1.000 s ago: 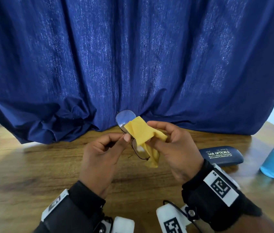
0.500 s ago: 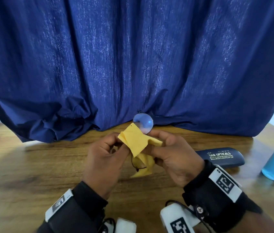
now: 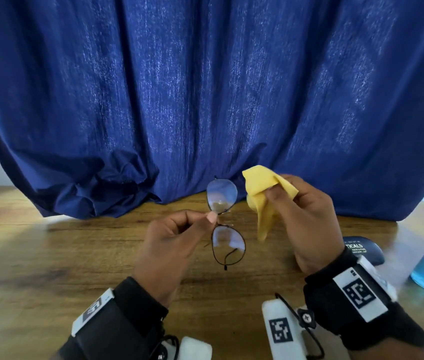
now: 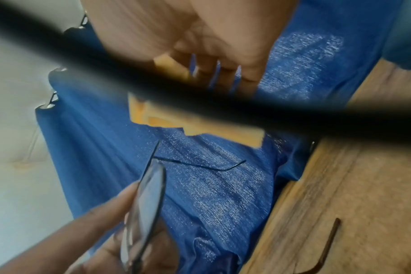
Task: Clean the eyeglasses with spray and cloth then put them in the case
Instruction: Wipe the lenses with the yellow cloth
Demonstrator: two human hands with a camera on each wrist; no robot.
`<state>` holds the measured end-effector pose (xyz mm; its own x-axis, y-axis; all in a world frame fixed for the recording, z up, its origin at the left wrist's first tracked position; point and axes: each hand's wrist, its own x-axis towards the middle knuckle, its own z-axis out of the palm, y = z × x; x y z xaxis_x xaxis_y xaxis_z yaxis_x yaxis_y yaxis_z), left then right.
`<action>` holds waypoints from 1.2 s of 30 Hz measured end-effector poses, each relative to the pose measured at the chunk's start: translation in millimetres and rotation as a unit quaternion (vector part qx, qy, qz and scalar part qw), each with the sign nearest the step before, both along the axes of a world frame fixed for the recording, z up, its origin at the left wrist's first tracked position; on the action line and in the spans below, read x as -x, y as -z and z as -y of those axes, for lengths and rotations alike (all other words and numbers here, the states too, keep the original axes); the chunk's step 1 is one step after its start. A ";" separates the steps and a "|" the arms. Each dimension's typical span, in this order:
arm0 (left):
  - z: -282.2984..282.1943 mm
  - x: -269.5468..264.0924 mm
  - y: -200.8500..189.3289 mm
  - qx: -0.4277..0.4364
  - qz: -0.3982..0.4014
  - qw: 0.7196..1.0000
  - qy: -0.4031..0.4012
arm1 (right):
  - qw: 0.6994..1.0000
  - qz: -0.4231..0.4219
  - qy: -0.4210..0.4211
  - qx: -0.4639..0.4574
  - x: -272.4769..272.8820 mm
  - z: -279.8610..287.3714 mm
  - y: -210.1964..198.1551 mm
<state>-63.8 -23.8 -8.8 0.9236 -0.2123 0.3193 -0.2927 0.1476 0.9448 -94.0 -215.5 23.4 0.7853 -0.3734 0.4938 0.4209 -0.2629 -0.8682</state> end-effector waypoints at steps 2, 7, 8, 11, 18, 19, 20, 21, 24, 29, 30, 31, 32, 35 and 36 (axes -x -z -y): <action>1.3 0.8 1.4 -0.015 0.007 1.000 -0.001 | 0.996 0.084 -0.037 0.017 8.4 -4.0 -5.3; 9.9 12.4 4.0 -0.075 0.024 0.997 0.016 | 0.984 0.042 -0.019 0.171 19.5 -12.8 -15.5; 11.4 14.2 4.1 -0.080 0.028 0.996 0.013 | 0.980 0.010 0.001 0.196 16.9 -12.0 -12.7; 13.1 15.5 4.8 -0.090 0.030 0.995 0.004 | 0.969 -0.018 0.072 0.235 7.8 -5.2 -3.3; 13.4 19.1 2.9 -0.101 0.036 0.994 0.013 | 0.949 0.037 0.187 0.252 1.0 -0.2 4.9; 13.2 19.0 2.7 -0.095 0.034 0.995 0.017 | 0.951 0.046 0.173 0.252 -0.1 1.3 4.9; 13.2 18.8 2.5 -0.091 0.033 0.995 0.020 | 0.954 0.052 0.146 0.255 -0.8 2.8 5.2; 13.2 18.6 2.7 -0.088 0.035 0.995 0.023 | 0.958 0.054 0.115 0.258 -1.3 3.8 5.3; 12.9 17.8 4.0 -0.083 0.039 0.996 0.019 | 0.956 0.073 0.070 0.276 -0.7 6.3 3.7; 11.7 15.0 4.8 -0.071 0.027 0.997 0.027 | 0.979 0.114 -0.038 0.163 13.2 7.3 -15.1; 11.5 14.4 5.2 -0.073 0.028 0.997 0.027 | 0.984 0.093 -0.060 0.139 16.2 5.6 -18.8; 11.1 14.2 5.9 -0.079 0.030 0.996 0.029 | 0.987 0.063 -0.069 0.131 18.0 3.1 -20.6; 11.7 14.8 6.3 -0.087 0.030 0.995 0.038 | 0.987 0.039 -0.062 0.144 18.4 2.6 -19.7; 14.2 19.9 6.4 -0.112 0.016 0.990 0.083 | 0.960 0.041 0.020 0.275 14.6 4.1 -13.9; 15.2 21.8 6.5 -0.119 0.018 0.989 0.088 | 0.944 0.050 0.058 0.321 12.8 5.6 -11.3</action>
<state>-85.5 -39.1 -15.3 0.8546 -0.4416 0.2733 -0.3170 -0.0268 0.9481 -106.8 -221.1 34.7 0.6954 -0.0524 0.7167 0.4287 -0.7701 -0.4723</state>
